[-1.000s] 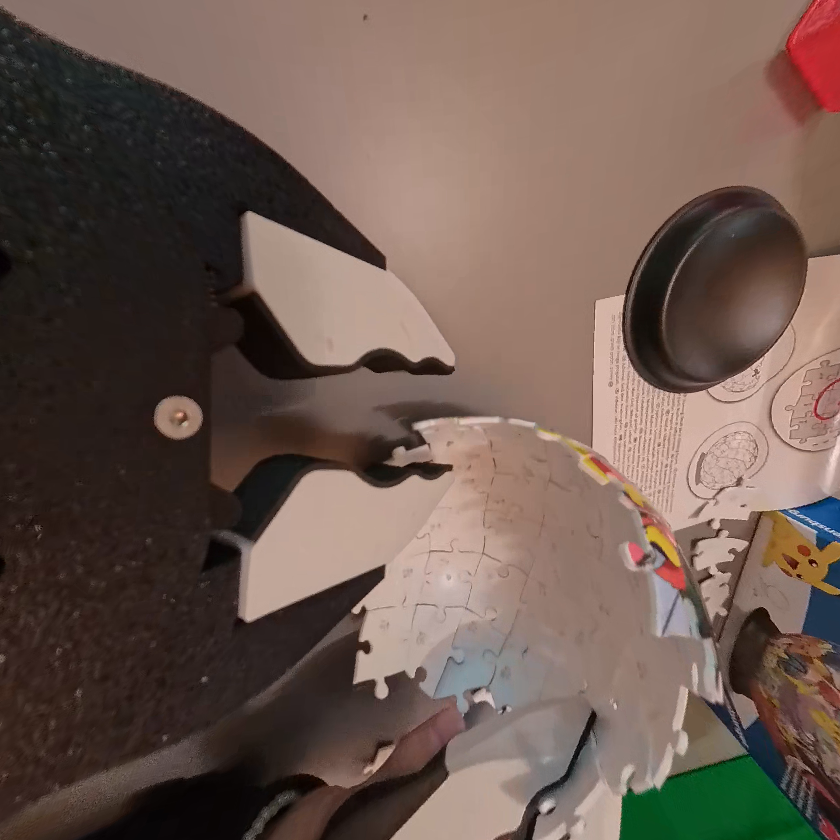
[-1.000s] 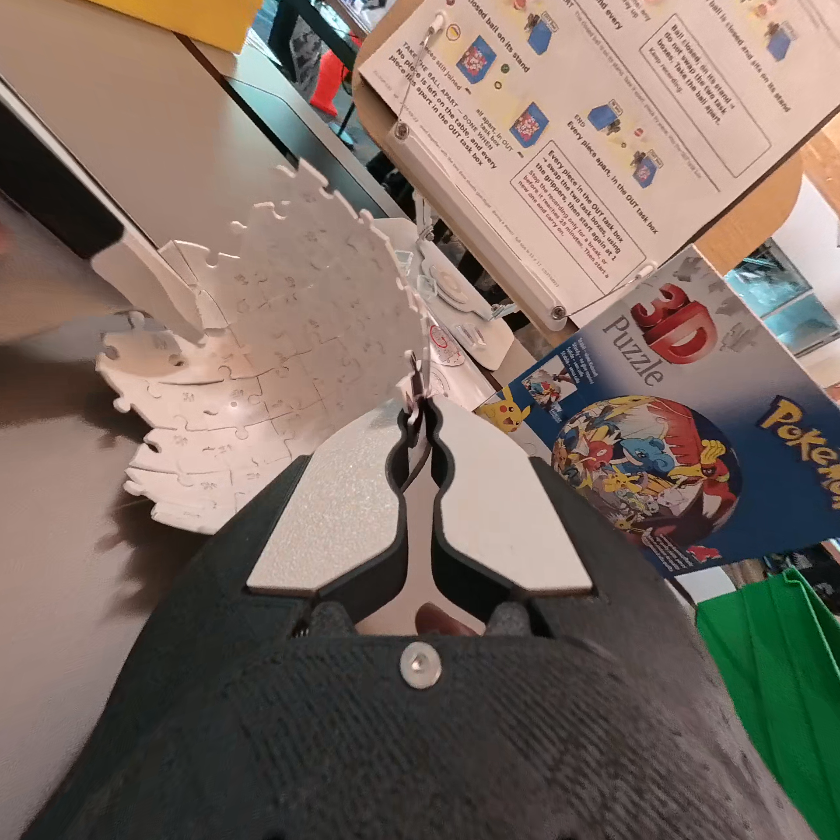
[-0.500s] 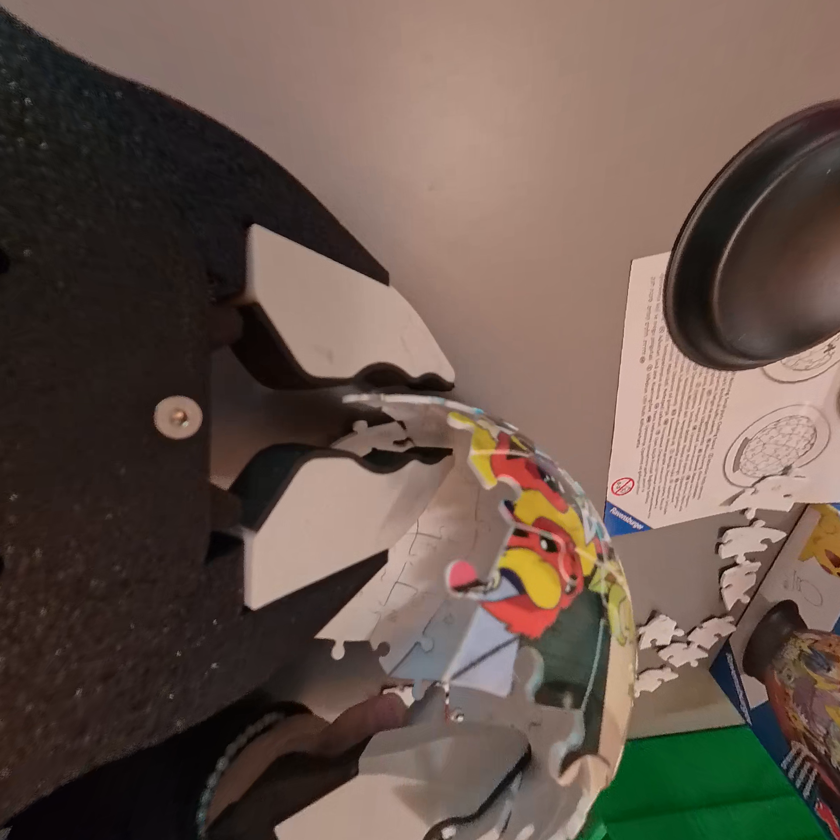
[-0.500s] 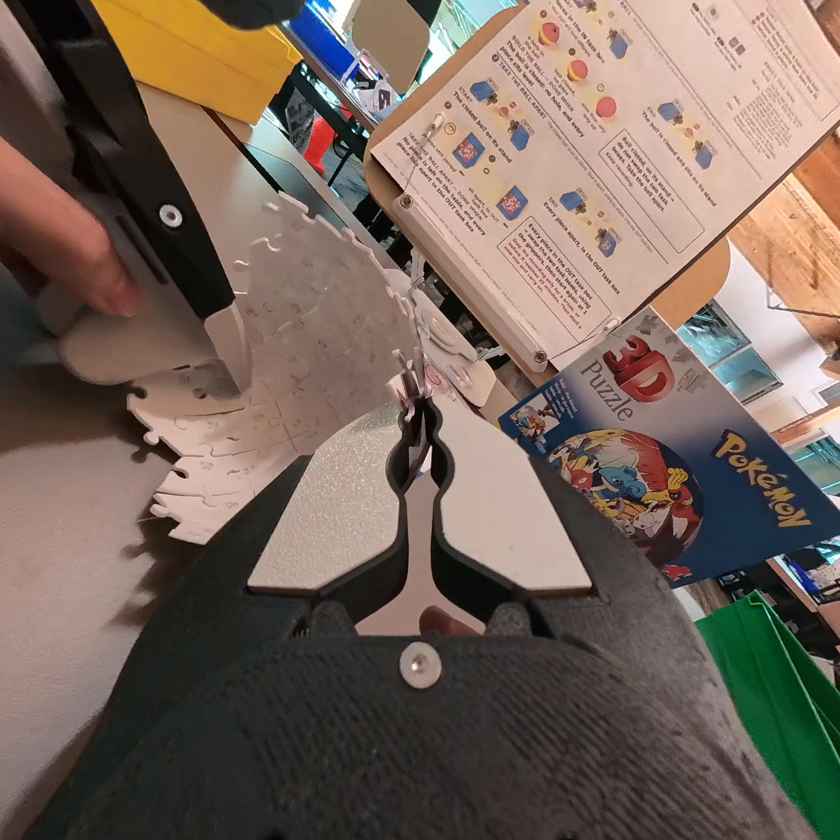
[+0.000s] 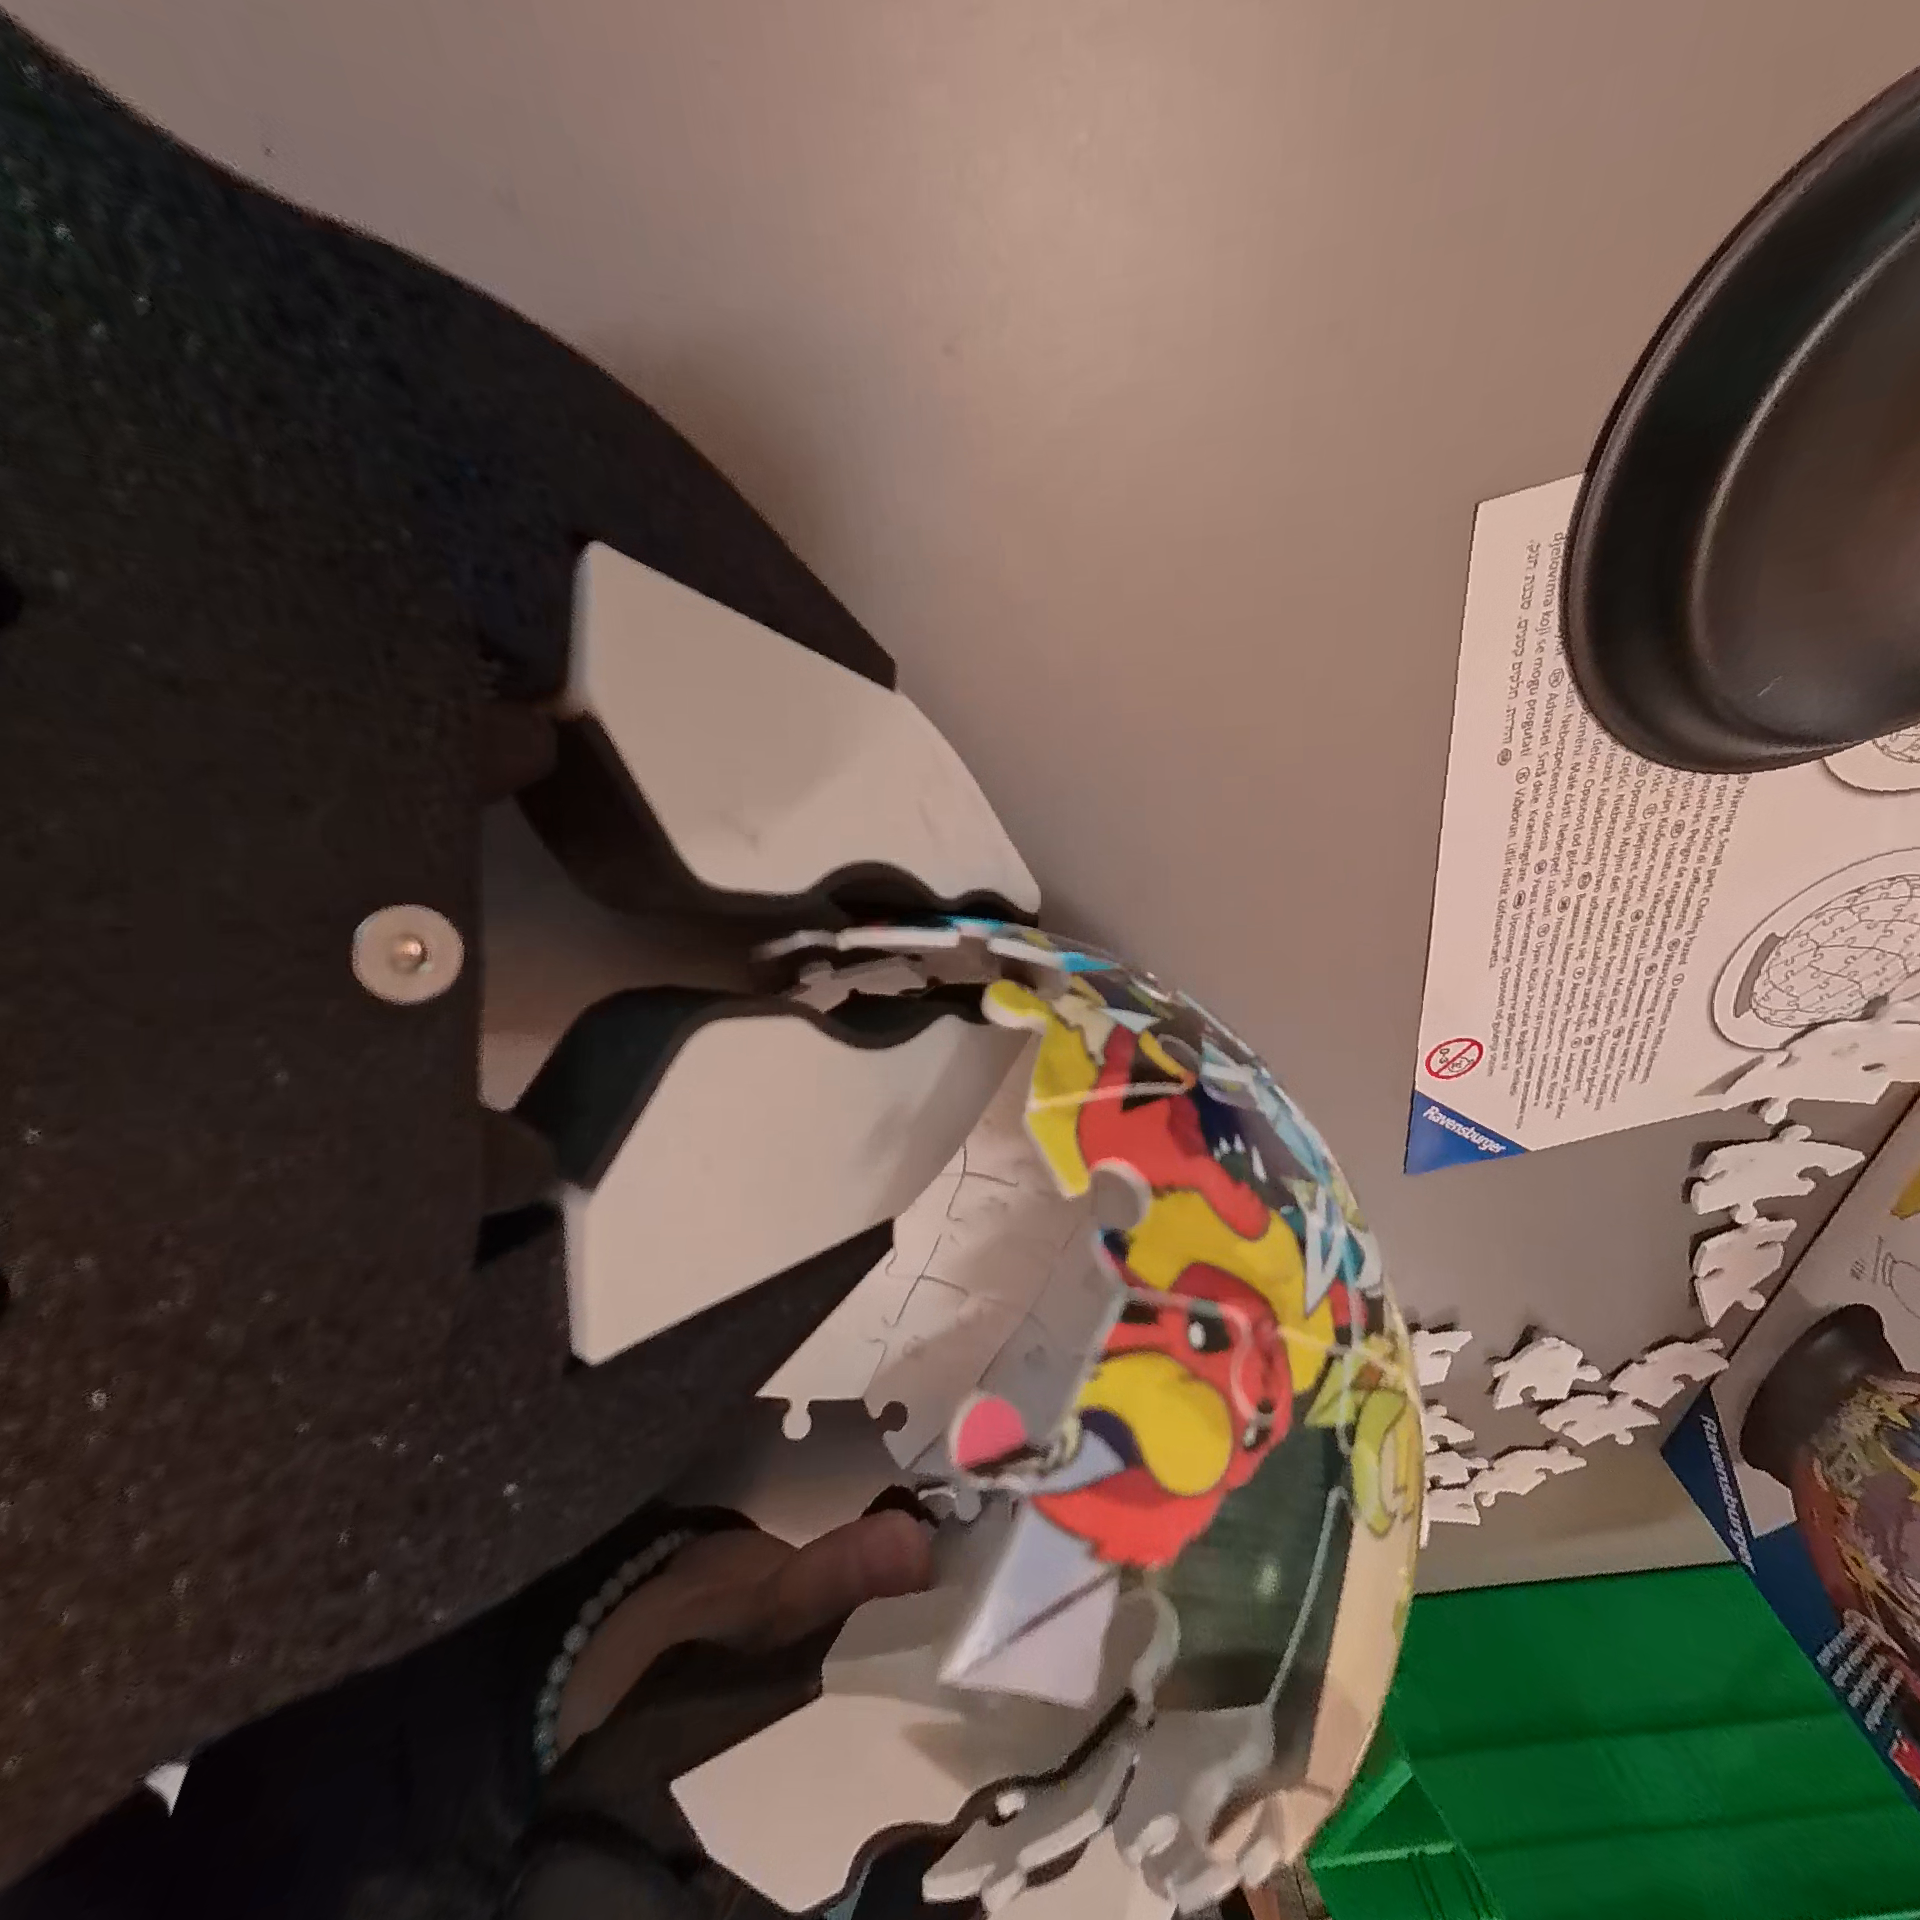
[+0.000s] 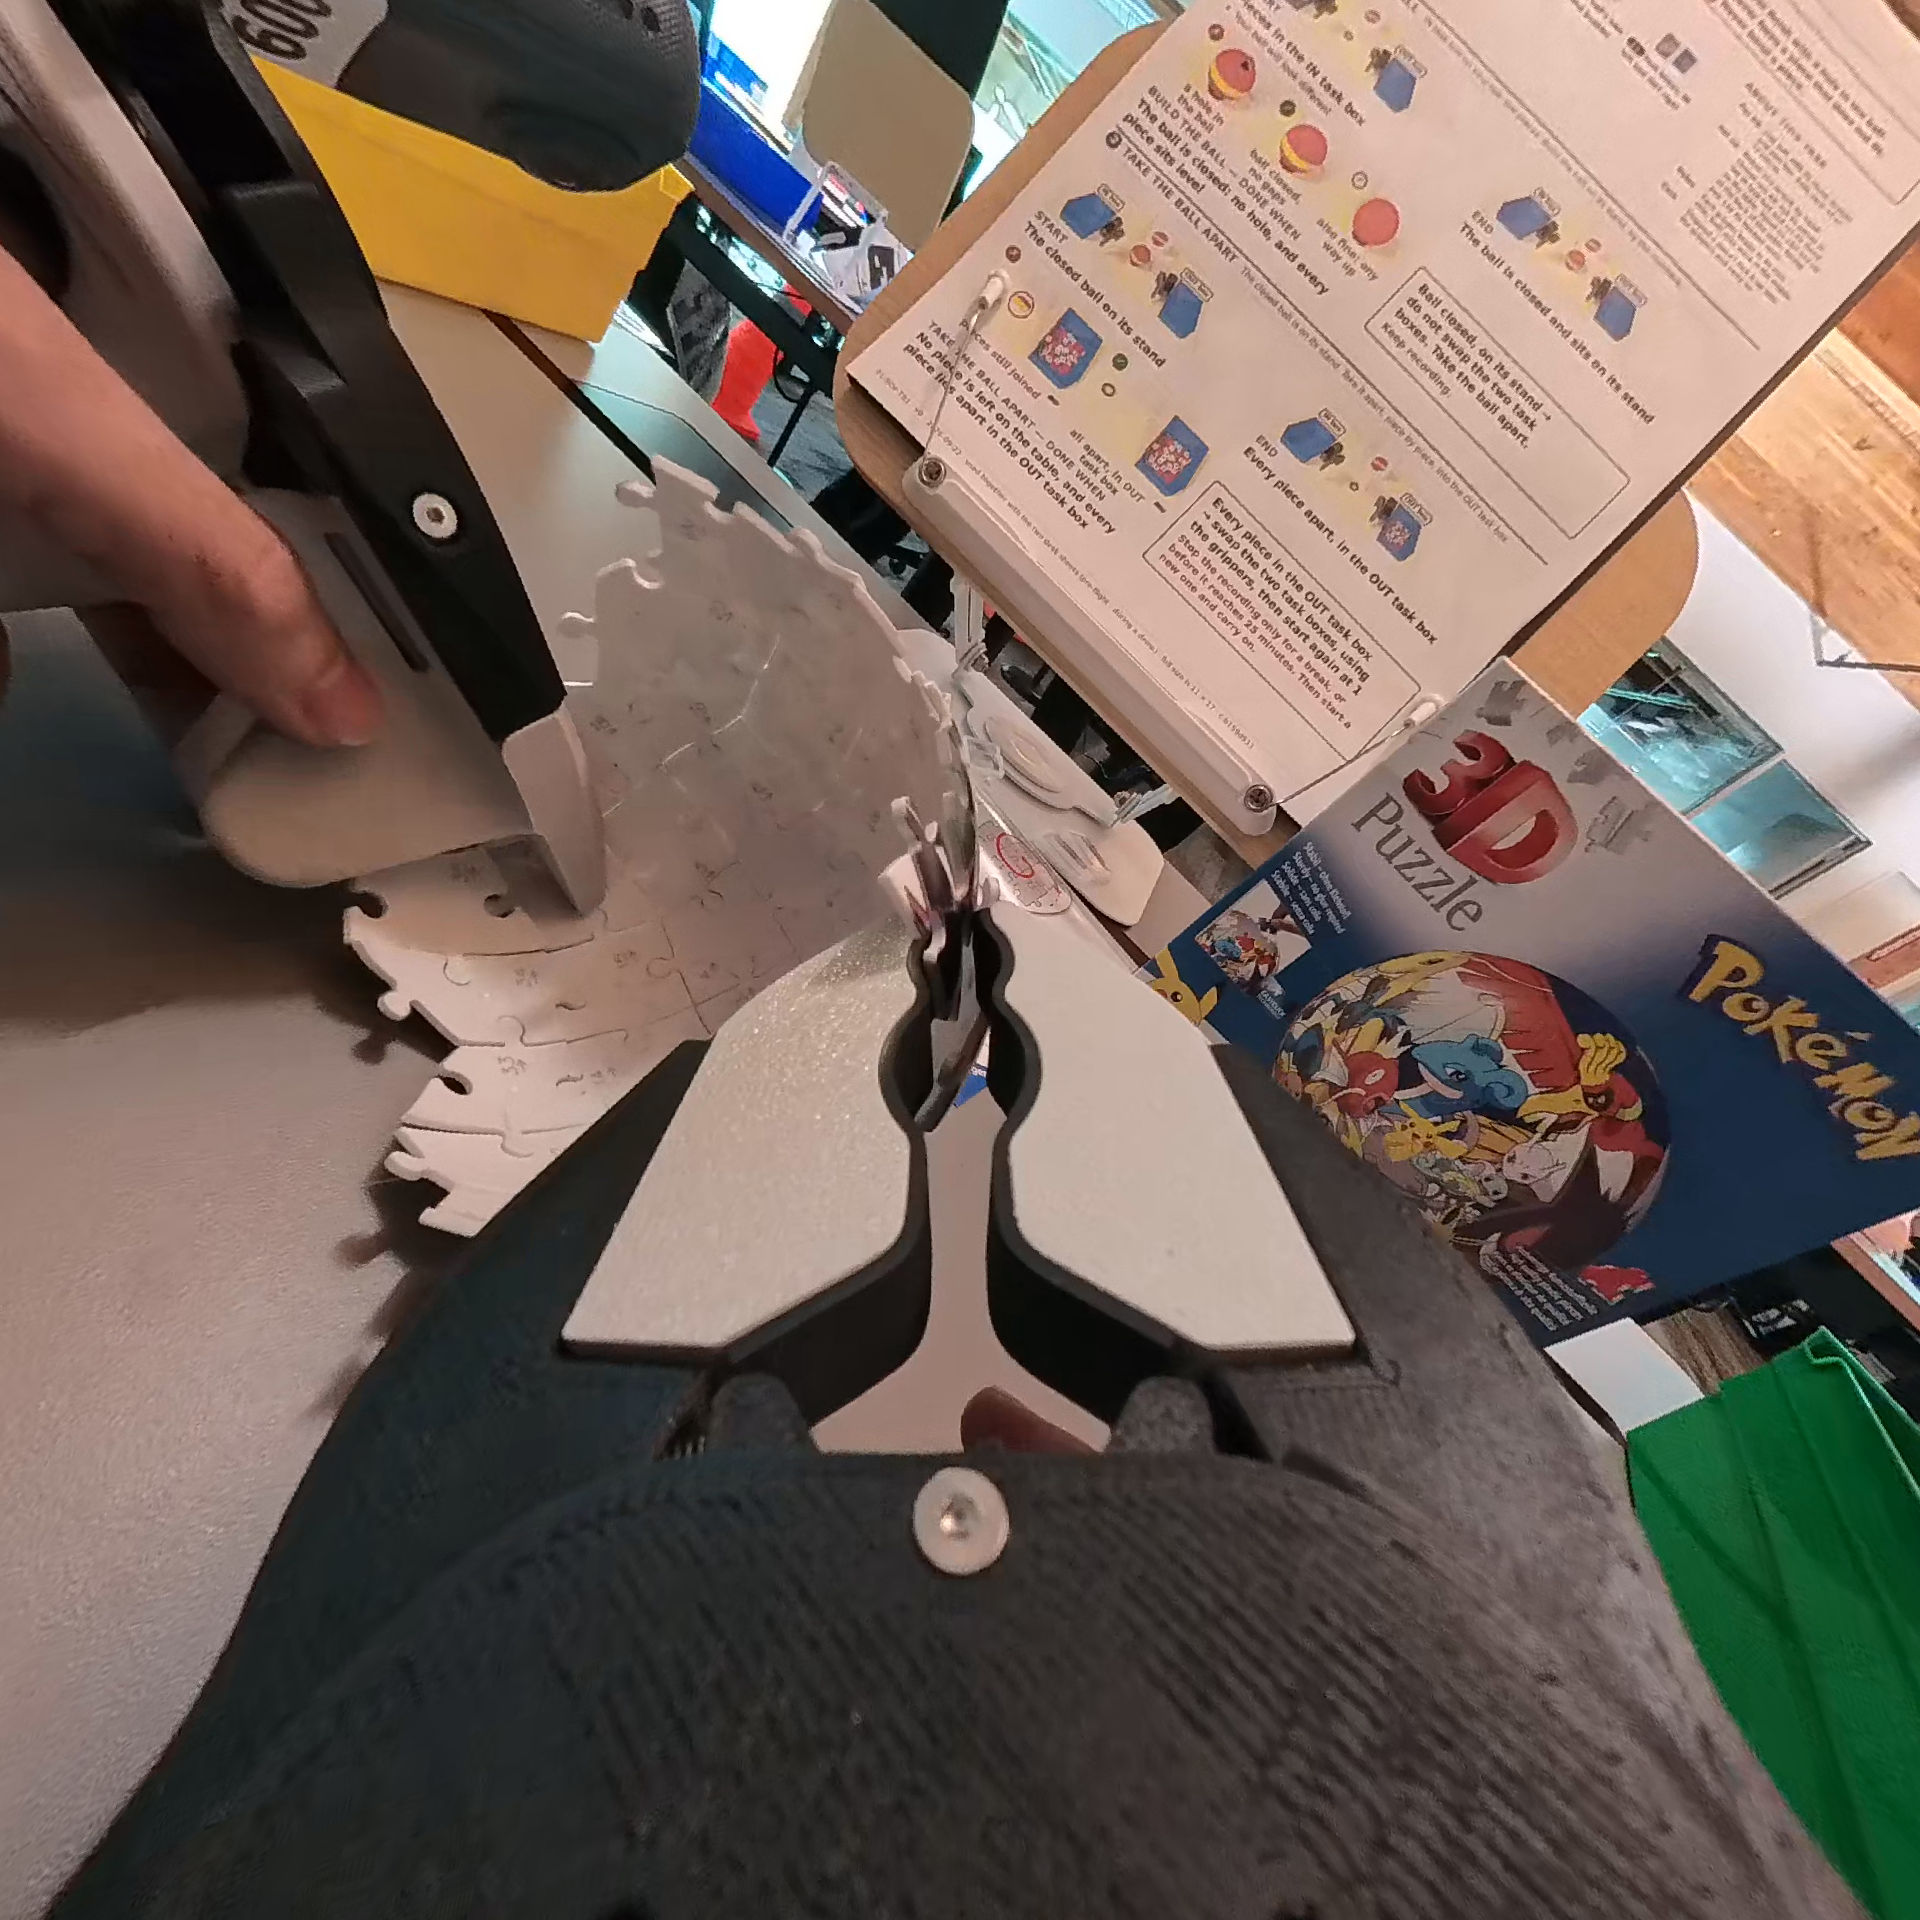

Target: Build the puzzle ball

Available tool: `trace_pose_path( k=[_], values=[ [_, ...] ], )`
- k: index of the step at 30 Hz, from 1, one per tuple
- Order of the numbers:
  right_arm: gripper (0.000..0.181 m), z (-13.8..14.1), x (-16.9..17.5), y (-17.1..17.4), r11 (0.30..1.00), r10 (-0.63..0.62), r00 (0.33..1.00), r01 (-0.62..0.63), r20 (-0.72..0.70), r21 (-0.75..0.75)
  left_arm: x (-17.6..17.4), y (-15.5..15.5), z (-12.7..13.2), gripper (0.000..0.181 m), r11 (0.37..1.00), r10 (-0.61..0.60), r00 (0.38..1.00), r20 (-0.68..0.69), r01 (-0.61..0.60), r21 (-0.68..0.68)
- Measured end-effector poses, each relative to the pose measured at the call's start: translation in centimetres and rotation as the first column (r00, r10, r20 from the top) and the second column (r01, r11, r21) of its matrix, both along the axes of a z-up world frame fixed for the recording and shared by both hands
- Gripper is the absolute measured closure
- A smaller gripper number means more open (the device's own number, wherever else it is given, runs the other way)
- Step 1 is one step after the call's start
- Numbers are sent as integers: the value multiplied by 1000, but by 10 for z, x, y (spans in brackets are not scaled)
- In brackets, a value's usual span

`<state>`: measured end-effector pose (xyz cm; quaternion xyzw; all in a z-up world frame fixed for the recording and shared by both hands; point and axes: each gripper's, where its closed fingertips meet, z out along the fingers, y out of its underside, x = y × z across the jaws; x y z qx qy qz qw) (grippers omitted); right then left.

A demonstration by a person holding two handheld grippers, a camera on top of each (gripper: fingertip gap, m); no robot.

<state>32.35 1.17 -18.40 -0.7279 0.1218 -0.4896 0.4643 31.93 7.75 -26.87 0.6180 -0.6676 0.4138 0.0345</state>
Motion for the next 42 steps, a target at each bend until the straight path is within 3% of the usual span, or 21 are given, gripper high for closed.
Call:
trace_pose_path(
  k=[10, 16, 23, 26, 28, 32, 33, 36, 42],
  values=[
    [176, -1, 1, -3, 1000, -2, 1000, 2, -9, 13, 0, -2, 2, 175, 999, -32, 999, -9, 32, -40],
    [177, -3, 3, -6, 1000, -23, 1000, 23, -14, 3, 0, -6, 14, 158, 989, -23, 999, 29, 27, -145],
    [177, -2, -1, -5, 1000, -26, 1000, 26, 9, -10, -12, 19, 16, 150, 995, 91, 994, 66, -88, -45],
    [177, -1, -1, -4, 999, -21, 1000, 21, 22, -30, -19, 38, 21, 151, 981, 127, 976, 176, -149, 120],
    [176, 0, 0, -3, 999, -10, 1000, 11, 27, -47, -24, 36, 35, 155, 971, 74, 958, 278, -132, 198],
    [177, 1, 2, 2, 998, 5, 999, -3, 36, -64, -34, 5, 47, 171, 944, -160, 925, 344, 41, 327],
    [177, 2, 2, 4, 997, 15, 999, -12, 43, -72, -33, 3, 46, 181, 924, -202, 917, 343, 62, 378],
    [177, 5, 1, 9, 994, 44, 995, -35, 89, -102, -25, -1, 39, 181, 850, -303, 895, 326, 99, 518],
    [178, 9, -6, 14, 994, 68, 988, -54, 142, -98, -20, -12, 15, 181, 722, -436, 866, 246, 173, 670]
  ],
)
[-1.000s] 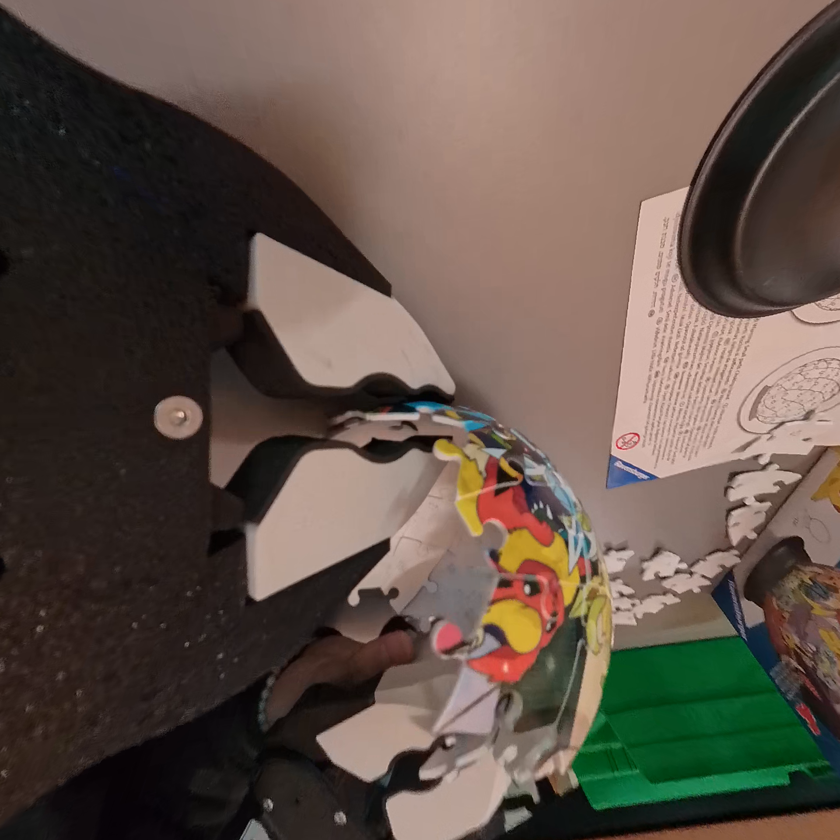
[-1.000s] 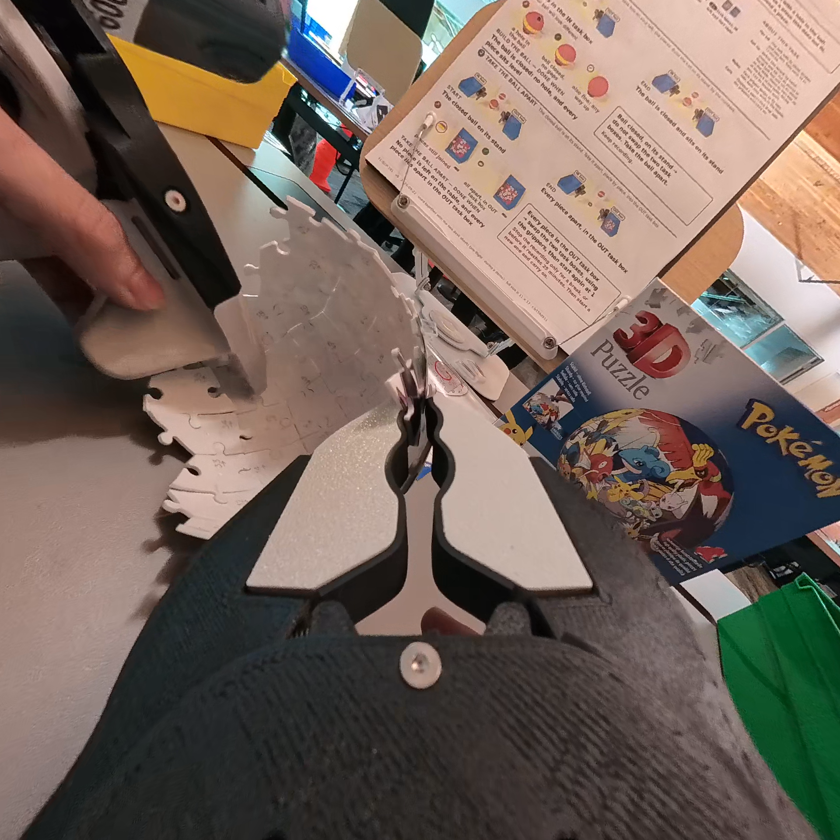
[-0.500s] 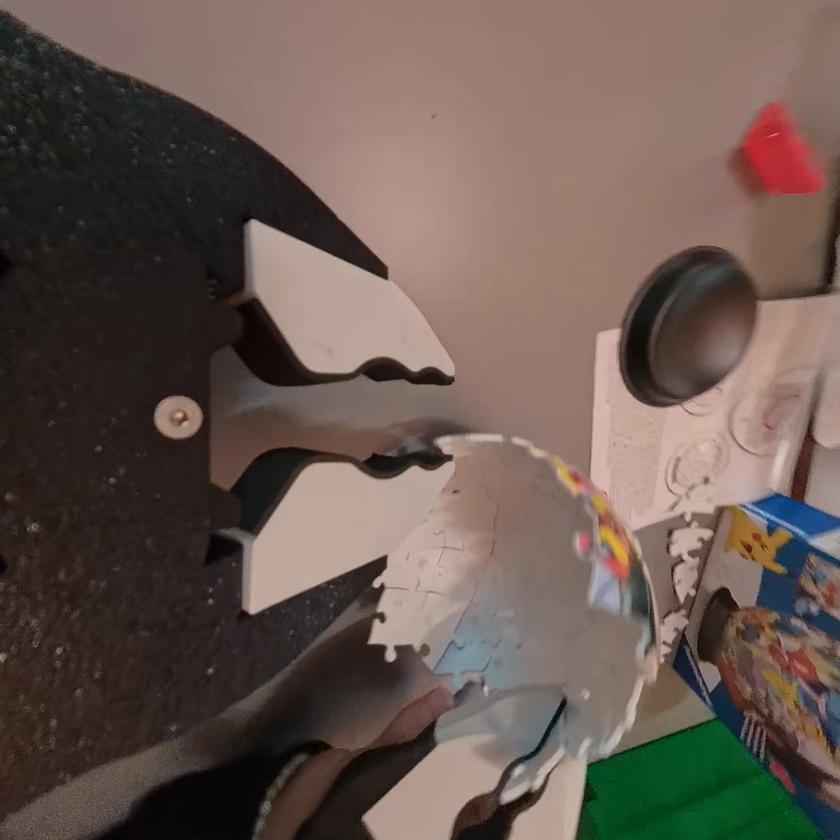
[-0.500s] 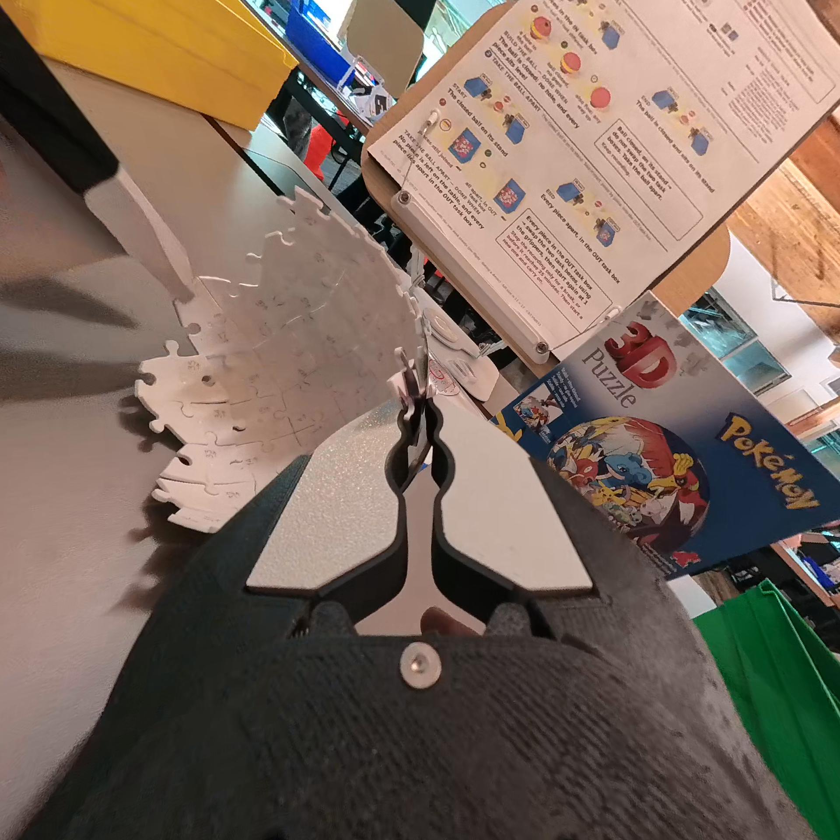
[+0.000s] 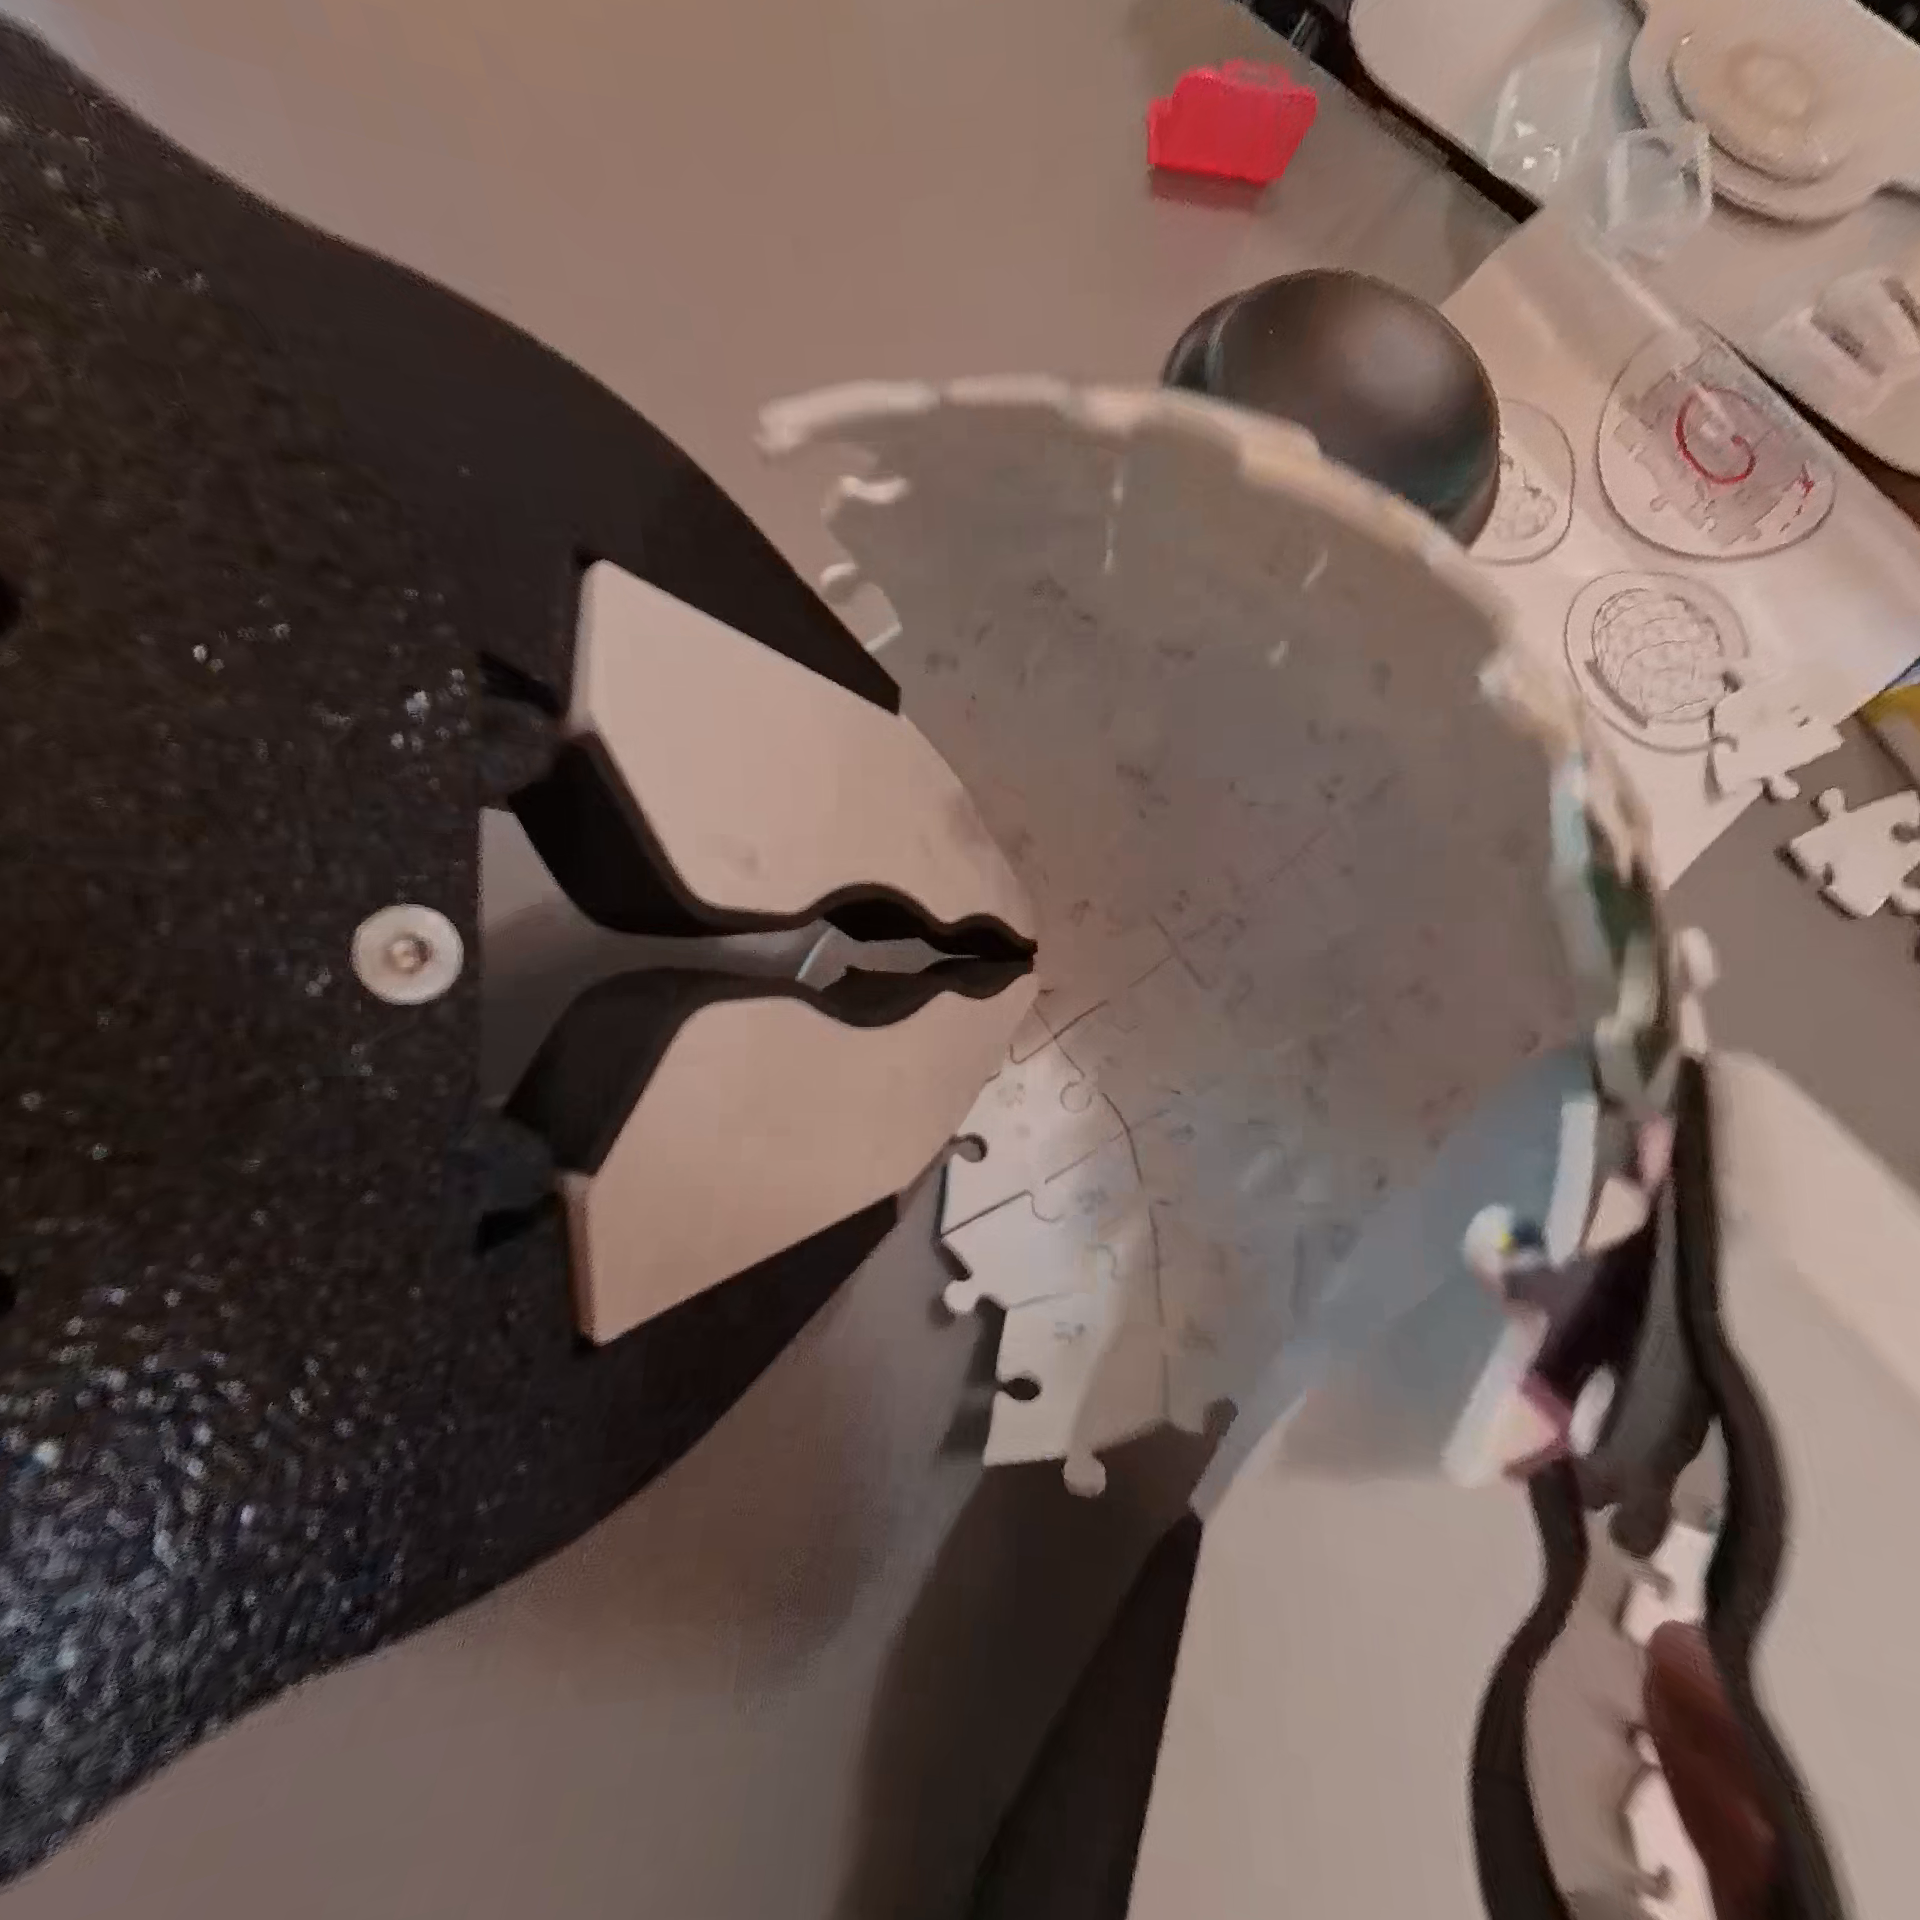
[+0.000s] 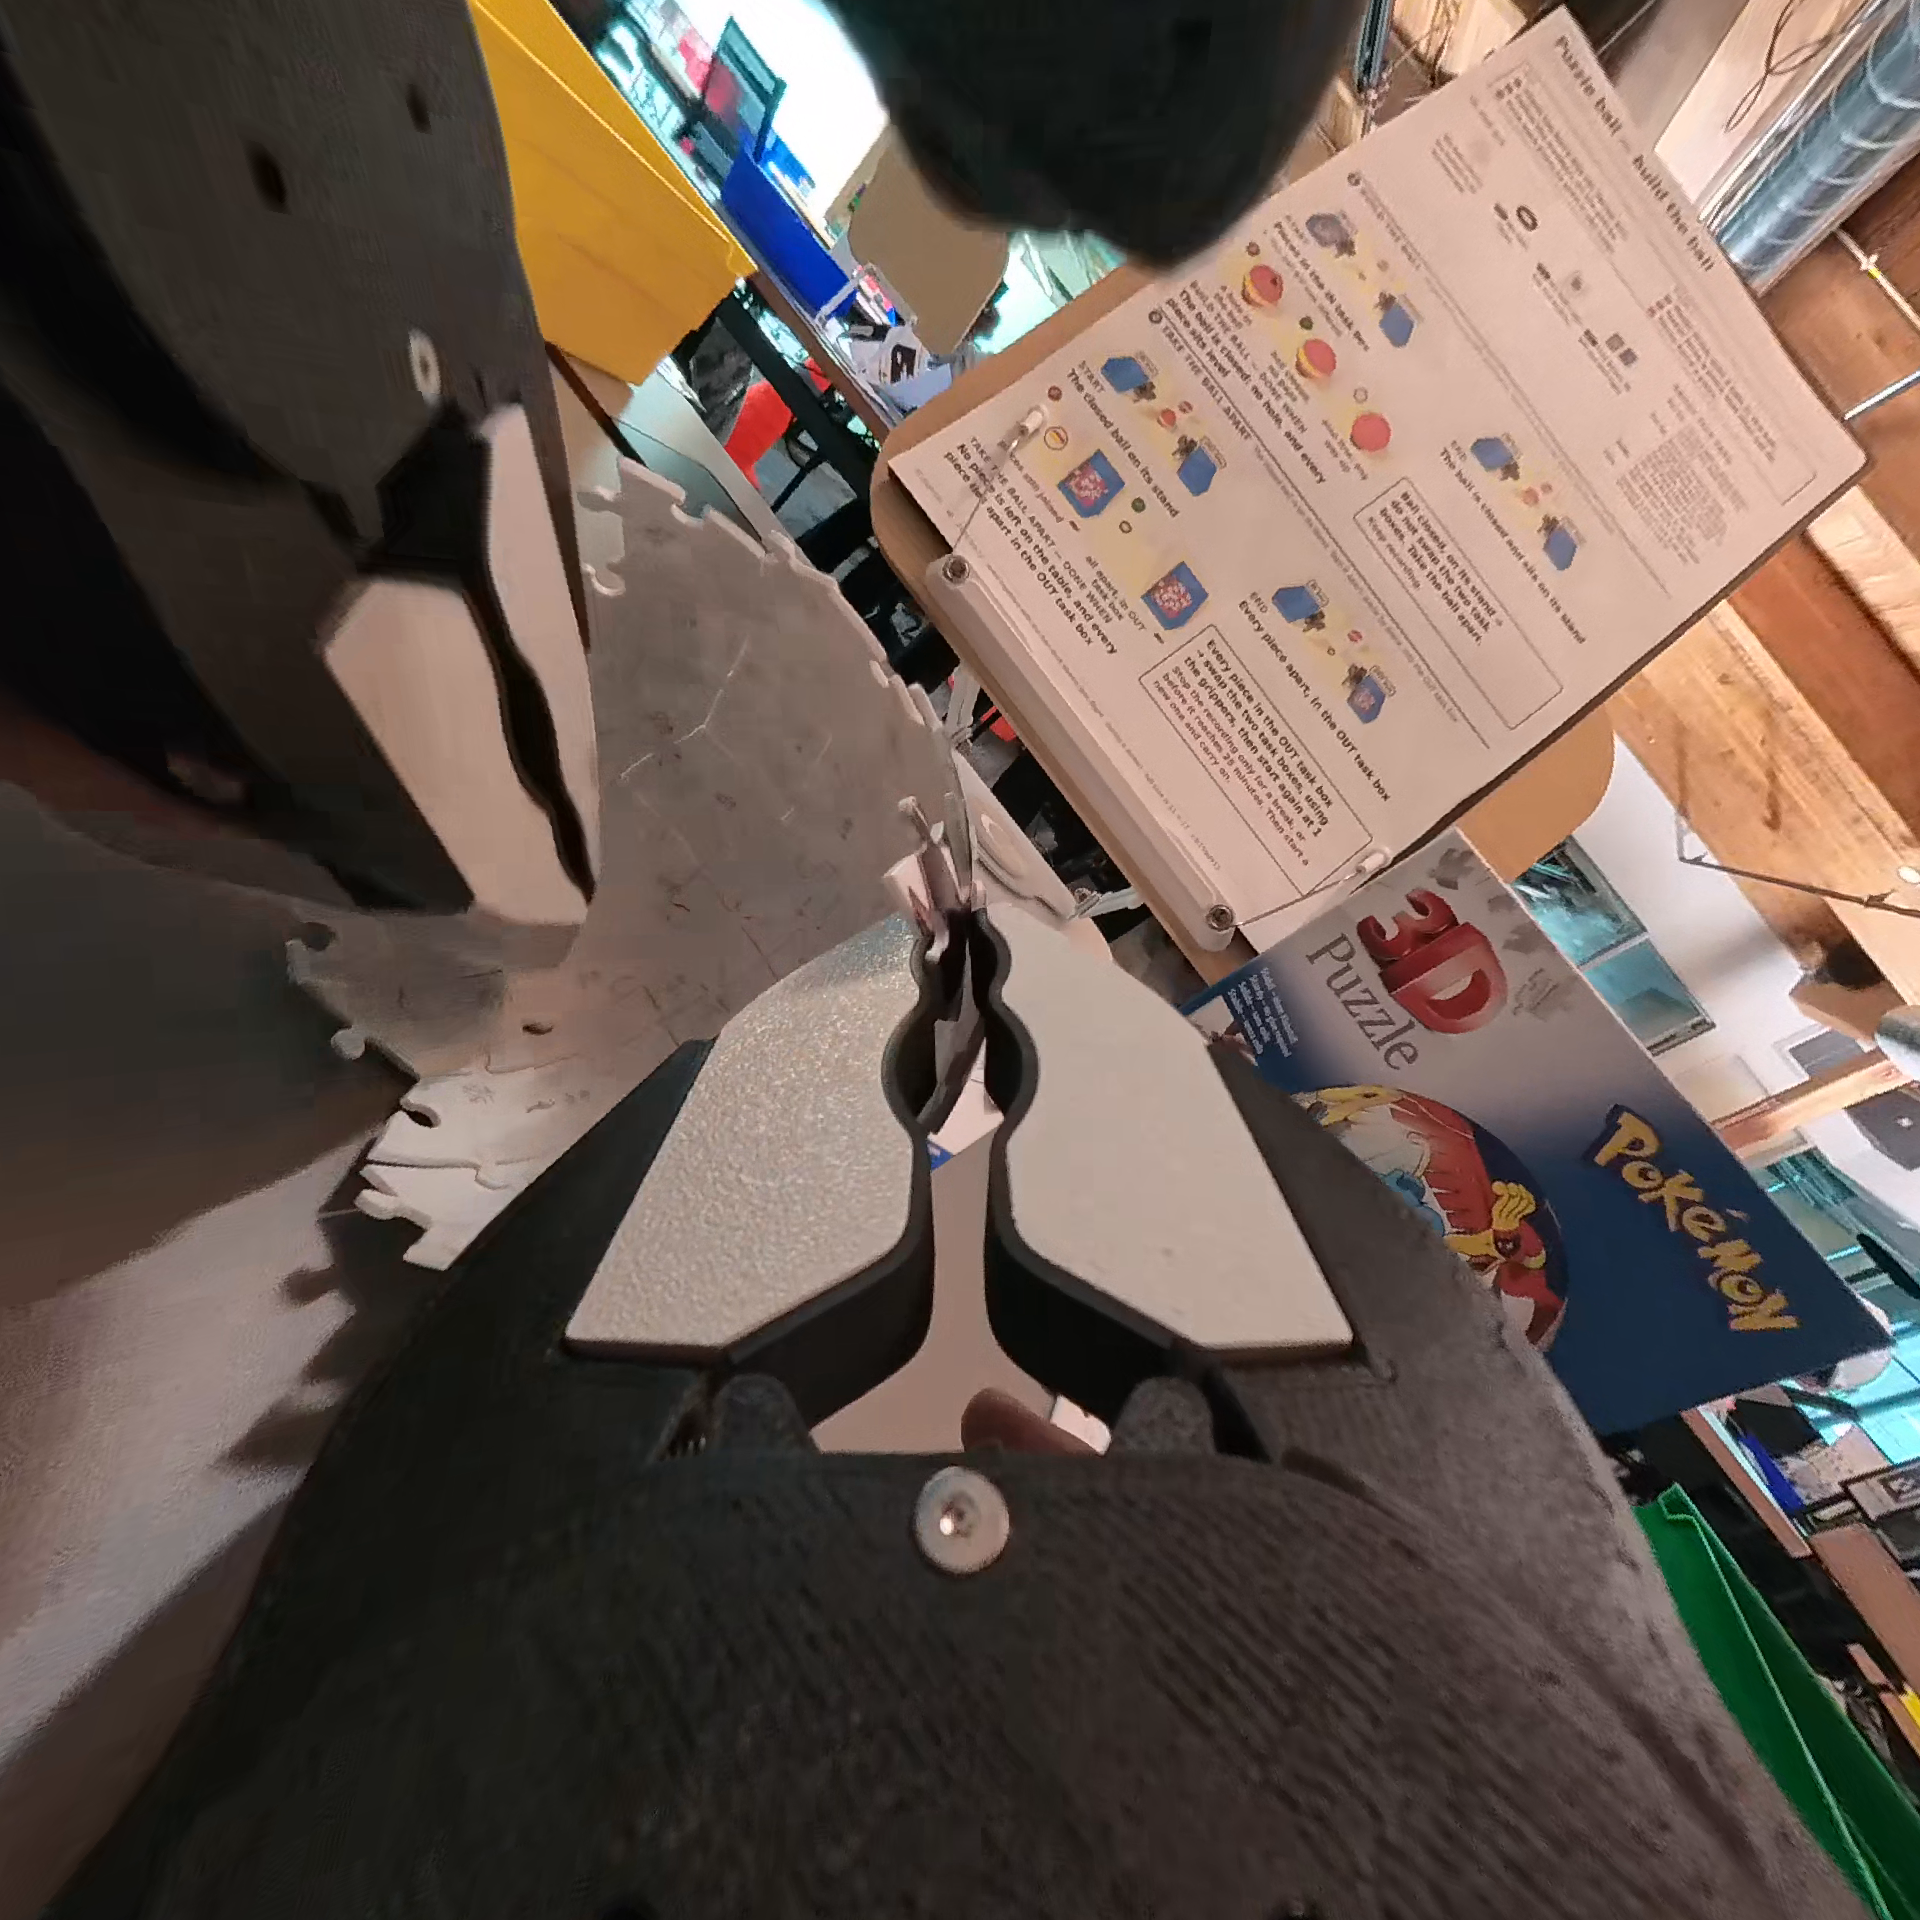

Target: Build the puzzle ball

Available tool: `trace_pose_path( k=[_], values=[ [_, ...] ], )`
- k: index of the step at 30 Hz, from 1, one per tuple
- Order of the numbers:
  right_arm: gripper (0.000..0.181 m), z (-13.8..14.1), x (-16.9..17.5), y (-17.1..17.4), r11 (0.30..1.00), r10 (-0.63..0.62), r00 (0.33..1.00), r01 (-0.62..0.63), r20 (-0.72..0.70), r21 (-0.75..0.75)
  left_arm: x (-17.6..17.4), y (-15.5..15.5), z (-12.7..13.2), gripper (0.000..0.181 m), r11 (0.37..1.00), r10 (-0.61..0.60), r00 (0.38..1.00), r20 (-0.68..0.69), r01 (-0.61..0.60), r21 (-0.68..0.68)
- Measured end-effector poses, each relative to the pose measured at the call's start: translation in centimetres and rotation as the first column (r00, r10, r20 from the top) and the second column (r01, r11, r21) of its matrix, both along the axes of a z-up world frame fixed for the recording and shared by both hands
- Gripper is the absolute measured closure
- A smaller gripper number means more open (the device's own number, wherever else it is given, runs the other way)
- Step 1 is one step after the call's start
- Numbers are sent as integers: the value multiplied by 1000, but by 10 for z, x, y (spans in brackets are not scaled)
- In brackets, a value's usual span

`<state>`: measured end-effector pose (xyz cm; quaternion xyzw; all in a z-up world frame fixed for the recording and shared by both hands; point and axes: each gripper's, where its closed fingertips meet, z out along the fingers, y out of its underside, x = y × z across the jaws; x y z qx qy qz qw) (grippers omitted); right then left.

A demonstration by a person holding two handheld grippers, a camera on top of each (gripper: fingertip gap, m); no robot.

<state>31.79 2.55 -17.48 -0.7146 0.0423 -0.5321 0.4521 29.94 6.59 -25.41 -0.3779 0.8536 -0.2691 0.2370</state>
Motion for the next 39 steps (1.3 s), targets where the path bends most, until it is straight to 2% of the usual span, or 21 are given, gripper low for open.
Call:
trace_pose_path(
  k=[3, 6, 24, 31, 39],
  values=[
    [178, 1, -1, 0, 1000, 7, 1000, -7, 2, 17, 1, -6, -8, 181, 999, -31, 999, 8, 30, 39],
    [178, 1, -1, 0, 999, 10, 1000, -9, -7, 32, 4, -4, -13, 181, 998, -12, 1000, -3, 12, 60],
    [178, -1, 3, -2, 999, 0, 1000, 1, -30, 47, 10, -7, -19, 181, 992, 26, 998, -53, -19, 123],
    [178, 1, 0, 1, 1000, 2, 1000, -2, 4, 18, 8, -1, 6, 181, 997, 71, 997, 9, -71, 38],
    [178, 2, -2, 3, 1000, 9, 1000, -9, 17, 13, 3, -3, -11, 181, 994, 34, 999, -30, -30, 110]
  ],
)
